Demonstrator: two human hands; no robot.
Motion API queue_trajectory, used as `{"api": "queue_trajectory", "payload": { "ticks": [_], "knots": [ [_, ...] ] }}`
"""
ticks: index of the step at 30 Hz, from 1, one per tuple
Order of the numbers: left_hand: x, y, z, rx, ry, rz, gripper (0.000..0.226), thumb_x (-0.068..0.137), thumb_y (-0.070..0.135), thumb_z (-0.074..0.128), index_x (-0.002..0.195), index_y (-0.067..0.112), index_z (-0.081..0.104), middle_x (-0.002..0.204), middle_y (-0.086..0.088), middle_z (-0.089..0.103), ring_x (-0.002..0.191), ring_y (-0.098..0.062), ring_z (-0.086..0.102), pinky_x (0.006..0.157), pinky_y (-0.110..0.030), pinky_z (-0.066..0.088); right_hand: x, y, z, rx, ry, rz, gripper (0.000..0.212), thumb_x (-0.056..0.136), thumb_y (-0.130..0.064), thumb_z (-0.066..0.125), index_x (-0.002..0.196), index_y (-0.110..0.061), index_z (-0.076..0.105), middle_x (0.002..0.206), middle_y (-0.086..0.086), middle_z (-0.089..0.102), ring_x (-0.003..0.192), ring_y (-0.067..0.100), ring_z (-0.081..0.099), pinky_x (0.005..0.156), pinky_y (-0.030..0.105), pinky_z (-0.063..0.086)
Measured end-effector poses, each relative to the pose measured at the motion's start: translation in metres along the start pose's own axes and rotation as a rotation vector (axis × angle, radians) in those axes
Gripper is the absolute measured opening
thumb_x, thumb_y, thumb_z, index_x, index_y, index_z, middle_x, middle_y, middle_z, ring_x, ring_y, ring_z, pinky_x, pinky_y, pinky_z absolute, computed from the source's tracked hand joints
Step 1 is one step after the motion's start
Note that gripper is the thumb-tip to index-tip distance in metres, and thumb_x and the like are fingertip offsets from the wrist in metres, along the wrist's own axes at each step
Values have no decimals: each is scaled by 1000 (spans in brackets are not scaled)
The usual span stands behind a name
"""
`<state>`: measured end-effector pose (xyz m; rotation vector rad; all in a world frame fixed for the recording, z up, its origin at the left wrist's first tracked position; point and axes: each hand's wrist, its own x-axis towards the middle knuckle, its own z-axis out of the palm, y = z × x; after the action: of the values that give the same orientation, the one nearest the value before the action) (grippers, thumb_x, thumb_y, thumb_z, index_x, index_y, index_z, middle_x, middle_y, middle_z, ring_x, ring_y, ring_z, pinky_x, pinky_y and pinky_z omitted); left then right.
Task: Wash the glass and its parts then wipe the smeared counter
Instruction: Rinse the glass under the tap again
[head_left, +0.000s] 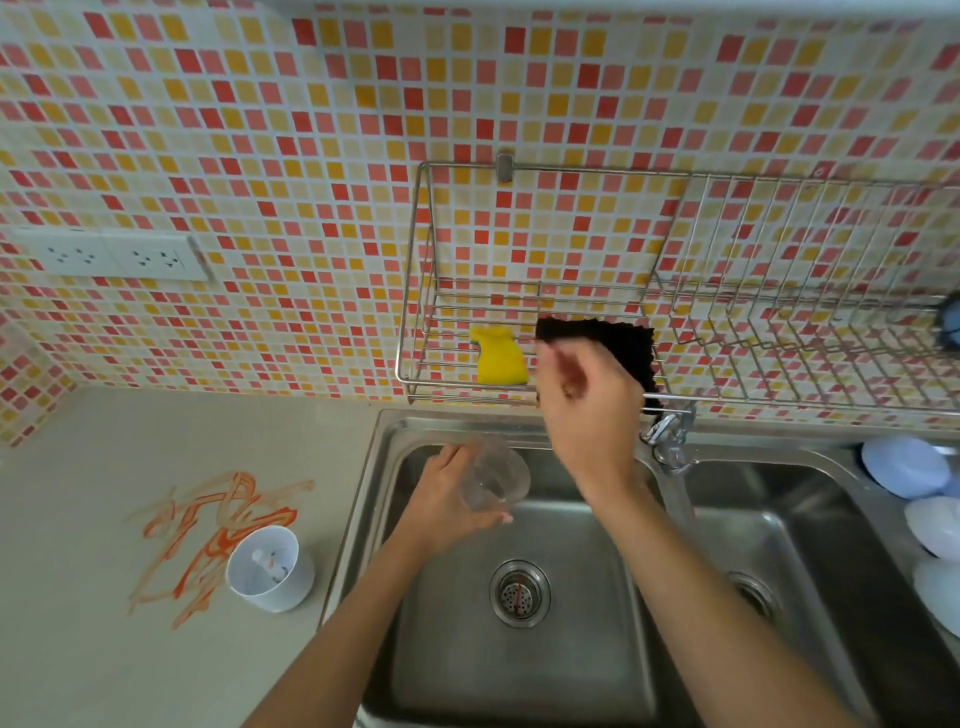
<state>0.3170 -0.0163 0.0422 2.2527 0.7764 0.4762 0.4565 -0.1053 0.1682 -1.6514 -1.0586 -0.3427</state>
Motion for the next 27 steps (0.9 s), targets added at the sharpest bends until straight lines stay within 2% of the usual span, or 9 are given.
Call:
{"api": "queue_trajectory", "payload": {
  "ticks": [3, 5, 7, 9, 11, 14, 18, 24, 27],
  "knots": [
    [12, 3, 24, -17, -62, -35, 93, 57, 50, 85, 136, 28, 43, 134, 11, 46, 125, -10, 40, 108, -30, 33, -56, 42, -51, 18, 151, 122, 31, 91, -23, 53, 67, -7, 63, 55, 4, 56, 51, 11, 49, 50, 15, 37],
    [19, 11, 41, -23, -84, -41, 90, 57, 50, 86, 134, 25, 46, 131, 8, 49, 123, -13, 44, 107, -33, 36, -77, 90, -72, -28, 158, 320, 36, 89, -33, 49, 71, -8, 66, 55, 6, 59, 53, 14, 50, 50, 9, 35],
    [26, 25, 58, -19, -95, -57, 89, 57, 45, 88, 134, 23, 48, 129, 3, 51, 122, -16, 46, 106, -34, 37, -84, 146, -84, -179, 97, 529, 41, 89, -40, 48, 88, -6, 71, 67, 11, 67, 60, 16, 57, 58, 11, 37],
    [33, 38, 76, -30, -115, -77, 89, 57, 41, 89, 134, 22, 48, 129, 1, 51, 122, -18, 46, 106, -32, 36, -84, 196, -93, -345, -38, 680, 38, 94, -39, 50, 112, -10, 68, 86, 19, 71, 78, 33, 65, 66, 27, 43],
    [39, 52, 93, -49, -127, -93, 89, 58, 39, 89, 135, 22, 47, 131, 2, 50, 123, -16, 44, 105, -22, 31, -78, 231, -96, -471, -208, 761, 43, 97, -36, 51, 130, -10, 58, 100, 26, 68, 94, 42, 64, 76, 40, 48],
    [47, 67, 112, -60, -136, -100, 89, 59, 34, 90, 136, 17, 47, 130, 2, 50, 123, -14, 43, 98, -13, 26, -68, 256, -87, -508, -320, 784, 38, 97, -27, 54, 128, -5, 59, 110, 29, 65, 104, 44, 60, 86, 44, 48],
    [56, 75, 127, -72, -142, -148, 94, 53, 44, 89, 135, 24, 47, 128, 3, 51, 122, -17, 46, 107, -30, 37, -63, 266, -70, -444, -301, 724, 26, 98, -22, 54, 107, -5, 70, 94, 28, 68, 89, 45, 64, 77, 43, 51],
    [64, 78, 130, -107, -83, -171, 89, 53, 43, 89, 131, 30, 49, 125, 8, 49, 118, -12, 45, 103, -24, 37, -63, 273, -45, -464, -408, 642, 19, 92, -2, 54, 93, -4, 73, 92, 20, 72, 84, 35, 68, 70, 30, 50],
    [66, 84, 134, -83, -125, -147, 91, 55, 44, 89, 134, 30, 47, 128, 8, 48, 121, -13, 44, 106, -28, 38, -61, 280, -43, -485, -459, 649, 23, 92, 2, 51, 82, -4, 72, 88, 18, 71, 78, 31, 67, 63, 23, 41]
  ]
}}
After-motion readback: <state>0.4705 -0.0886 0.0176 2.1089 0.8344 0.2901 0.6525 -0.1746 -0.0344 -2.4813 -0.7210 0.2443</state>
